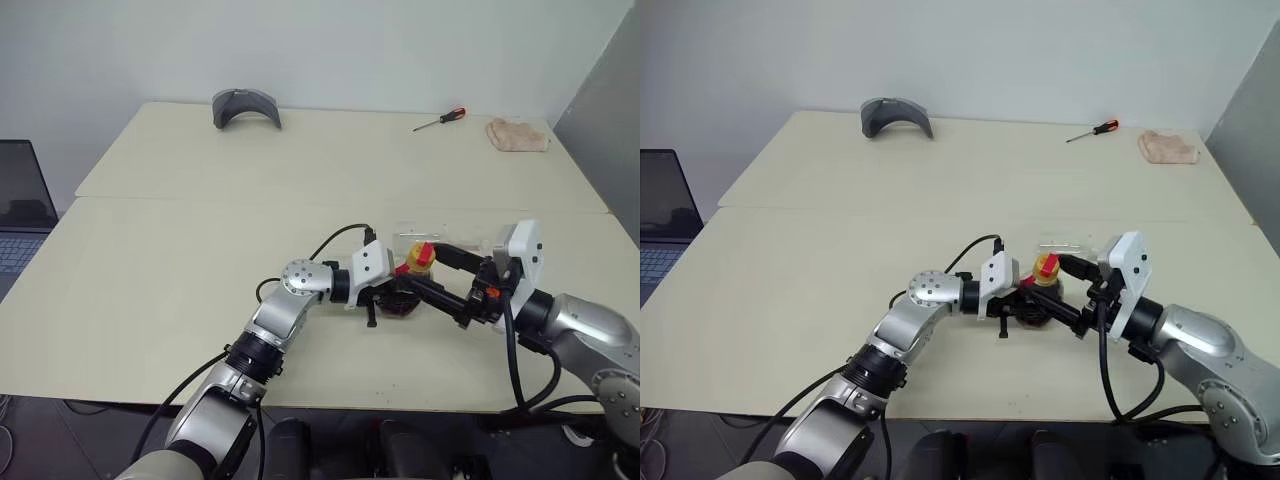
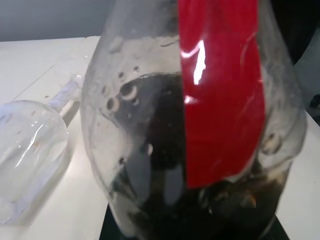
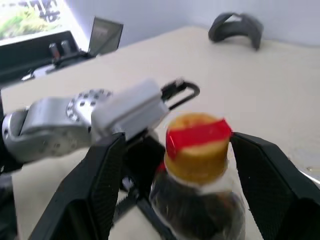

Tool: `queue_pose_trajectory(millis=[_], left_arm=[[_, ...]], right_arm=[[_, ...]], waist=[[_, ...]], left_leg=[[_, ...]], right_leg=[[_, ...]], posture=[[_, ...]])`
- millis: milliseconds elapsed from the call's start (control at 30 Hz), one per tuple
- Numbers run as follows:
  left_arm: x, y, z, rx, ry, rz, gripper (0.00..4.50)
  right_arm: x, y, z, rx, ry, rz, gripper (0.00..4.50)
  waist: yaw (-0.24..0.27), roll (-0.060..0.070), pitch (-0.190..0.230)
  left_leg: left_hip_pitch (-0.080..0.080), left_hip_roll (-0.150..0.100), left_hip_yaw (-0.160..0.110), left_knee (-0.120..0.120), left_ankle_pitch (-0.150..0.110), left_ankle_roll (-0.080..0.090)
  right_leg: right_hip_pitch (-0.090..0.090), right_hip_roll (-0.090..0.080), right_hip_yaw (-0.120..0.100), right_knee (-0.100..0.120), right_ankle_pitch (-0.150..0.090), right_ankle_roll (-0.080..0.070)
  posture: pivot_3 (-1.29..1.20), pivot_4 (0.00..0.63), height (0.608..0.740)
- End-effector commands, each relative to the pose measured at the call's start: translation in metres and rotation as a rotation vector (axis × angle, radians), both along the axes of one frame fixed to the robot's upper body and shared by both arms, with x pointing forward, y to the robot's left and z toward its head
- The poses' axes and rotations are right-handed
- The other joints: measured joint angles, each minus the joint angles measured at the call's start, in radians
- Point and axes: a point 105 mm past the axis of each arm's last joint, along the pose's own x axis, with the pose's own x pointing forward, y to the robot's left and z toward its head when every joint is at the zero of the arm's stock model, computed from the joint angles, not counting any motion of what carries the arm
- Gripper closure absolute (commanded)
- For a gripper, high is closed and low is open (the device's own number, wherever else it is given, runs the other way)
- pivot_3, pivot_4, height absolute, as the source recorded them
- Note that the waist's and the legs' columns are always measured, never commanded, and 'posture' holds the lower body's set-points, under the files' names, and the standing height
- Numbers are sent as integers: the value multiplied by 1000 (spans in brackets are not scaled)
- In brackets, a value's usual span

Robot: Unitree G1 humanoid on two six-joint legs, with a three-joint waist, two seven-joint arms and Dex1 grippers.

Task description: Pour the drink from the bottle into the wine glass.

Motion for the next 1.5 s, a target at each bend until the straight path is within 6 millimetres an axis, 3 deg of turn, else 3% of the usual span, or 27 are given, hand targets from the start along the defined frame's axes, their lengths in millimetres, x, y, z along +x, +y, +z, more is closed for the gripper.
queue_pose_trajectory(millis=[33,267,433,667,800,967,1233,1400,1500], left_arm=[[0,-5,17,-41,-64,-17,3758],[-1,-7,16,-44,-65,-22,3758],[0,-4,15,-41,-65,-12,3758],[1,-2,14,-36,-64,-5,3761],[1,-1,14,-35,-61,-6,3762],[1,-2,14,-36,-61,-9,3763],[1,-3,15,-35,-63,-15,3781],[1,-3,15,-36,-64,-12,3781],[1,-3,16,-36,-64,-10,3781]], right_arm=[[2,8,20,18,-120,-67,950],[21,3,18,10,-149,-169,950],[24,-29,10,-30,-106,-234,950],[10,-59,13,-3,-29,-223,950],[-13,-49,13,-12,55,-83,950],[-20,-32,17,-42,47,-1,950],[5,-11,34,-19,-91,-65,950],[15,-8,23,-42,-103,-90,950],[19,-16,15,-53,-95,-124,950]], waist=[[0,0,0],[4,0,0],[4,0,0],[4,0,0],[4,0,0],[2,0,0],[2,0,0],[5,0,0],[5,0,0]], left_leg=[[0,0,0,0,0,0],[-1,-1,0,0,0,0],[-1,-1,0,0,0,0],[-1,-1,0,0,0,0],[-1,-1,0,0,0,0],[0,0,0,0,0,0],[0,0,0,0,0,0],[-2,-1,0,0,0,0],[-2,-1,0,0,0,0]], right_leg=[[0,0,0,0,0,0],[0,0,0,-1,1,-2],[0,0,0,-1,1,-2],[0,0,0,-1,1,-2],[0,0,0,-1,1,-2],[0,1,0,-1,1,-2],[0,1,0,-1,-1,2],[0,1,0,-3,1,-2],[0,0,0,-3,2,-1]], posture=[[0,150,740],[0,150,740],[0,150,740],[0,150,740],[0,150,740],[0,150,740],[0,150,740],[0,150,740],[0,150,740]])
